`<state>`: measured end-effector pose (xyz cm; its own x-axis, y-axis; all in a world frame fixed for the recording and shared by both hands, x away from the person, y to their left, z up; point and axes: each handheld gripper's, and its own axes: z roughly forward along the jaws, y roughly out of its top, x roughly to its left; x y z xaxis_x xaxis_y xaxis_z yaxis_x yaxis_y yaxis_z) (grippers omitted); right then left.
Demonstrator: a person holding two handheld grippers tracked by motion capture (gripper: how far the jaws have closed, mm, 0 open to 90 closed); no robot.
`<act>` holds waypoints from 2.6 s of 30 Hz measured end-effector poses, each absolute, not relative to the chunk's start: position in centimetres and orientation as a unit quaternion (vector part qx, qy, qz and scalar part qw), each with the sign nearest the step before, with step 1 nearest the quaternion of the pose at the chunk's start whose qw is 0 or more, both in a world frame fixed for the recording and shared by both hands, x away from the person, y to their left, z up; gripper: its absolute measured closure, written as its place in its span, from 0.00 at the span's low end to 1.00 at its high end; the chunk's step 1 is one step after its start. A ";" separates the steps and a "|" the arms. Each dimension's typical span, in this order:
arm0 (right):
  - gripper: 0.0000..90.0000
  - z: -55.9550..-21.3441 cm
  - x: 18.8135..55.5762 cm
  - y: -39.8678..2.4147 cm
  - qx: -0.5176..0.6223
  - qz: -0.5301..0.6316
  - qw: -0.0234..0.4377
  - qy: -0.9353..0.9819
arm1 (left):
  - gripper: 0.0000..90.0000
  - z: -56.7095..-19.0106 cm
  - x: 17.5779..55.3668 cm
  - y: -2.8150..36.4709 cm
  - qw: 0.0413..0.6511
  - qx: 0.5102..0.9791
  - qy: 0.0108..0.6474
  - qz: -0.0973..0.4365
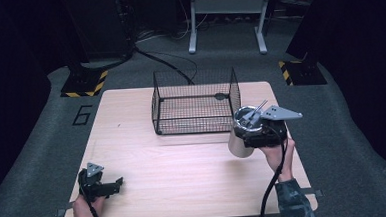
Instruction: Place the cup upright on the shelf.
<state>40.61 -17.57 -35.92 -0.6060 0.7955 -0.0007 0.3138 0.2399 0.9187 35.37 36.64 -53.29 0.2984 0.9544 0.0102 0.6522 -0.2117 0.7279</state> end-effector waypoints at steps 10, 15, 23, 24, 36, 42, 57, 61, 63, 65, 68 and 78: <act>0.04 -33.7 42.6 -15.2 0.351 0.498 0.238 0.757 | 0.00 -53.3 35.4 36.6 0.319 0.738 0.545 0.239; 0.04 -32.7 43.7 -14.0 0.343 0.496 0.236 0.762 | 0.00 -53.3 35.4 36.6 0.319 0.738 0.544 0.239; 0.04 -31.6 45.3 -12.4 0.336 0.492 0.230 0.770 | 0.00 -53.3 35.4 36.6 0.320 0.738 0.544 0.239; 0.04 -31.5 45.6 -12.2 0.332 0.492 0.231 0.771 | 0.00 -53.3 35.4 36.6 0.320 0.738 0.545 0.239; 0.04 -31.0 47.3 -10.6 0.329 0.486 0.227 0.777 | 0.00 -53.3 35.4 36.6 0.317 0.741 0.542 0.238; 0.04 -30.6 48.1 -10.0 0.328 0.483 0.227 0.780 | 0.00 -53.3 35.4 36.7 0.317 0.741 0.542 0.238; 0.04 -28.9 49.9 -9.0 0.332 0.483 0.237 0.775 | 0.00 -53.2 35.9 36.6 0.314 0.741 0.544 0.237; 0.04 -28.3 50.5 -8.4 0.334 0.476 0.237 0.778 | 0.00 -53.2 36.3 36.2 0.314 0.743 0.543 0.233; 0.04 -28.1 50.9 -7.9 0.332 0.473 0.240 0.780 | 0.00 -53.2 36.5 36.1 0.314 0.742 0.543 0.235; 0.04 -27.8 51.4 -7.5 0.332 0.472 0.239 0.781 | 0.00 -53.2 36.7 35.9 0.314 0.742 0.543 0.236; 0.04 -27.5 52.2 -6.9 0.334 0.470 0.241 0.781 | 0.00 -53.2 37.1 35.5 0.316 0.741 0.547 0.231; 0.04 -28.4 54.9 -5.1 0.339 0.466 0.229 0.785 | 0.00 -53.2 37.9 35.6 0.321 0.762 0.516 0.221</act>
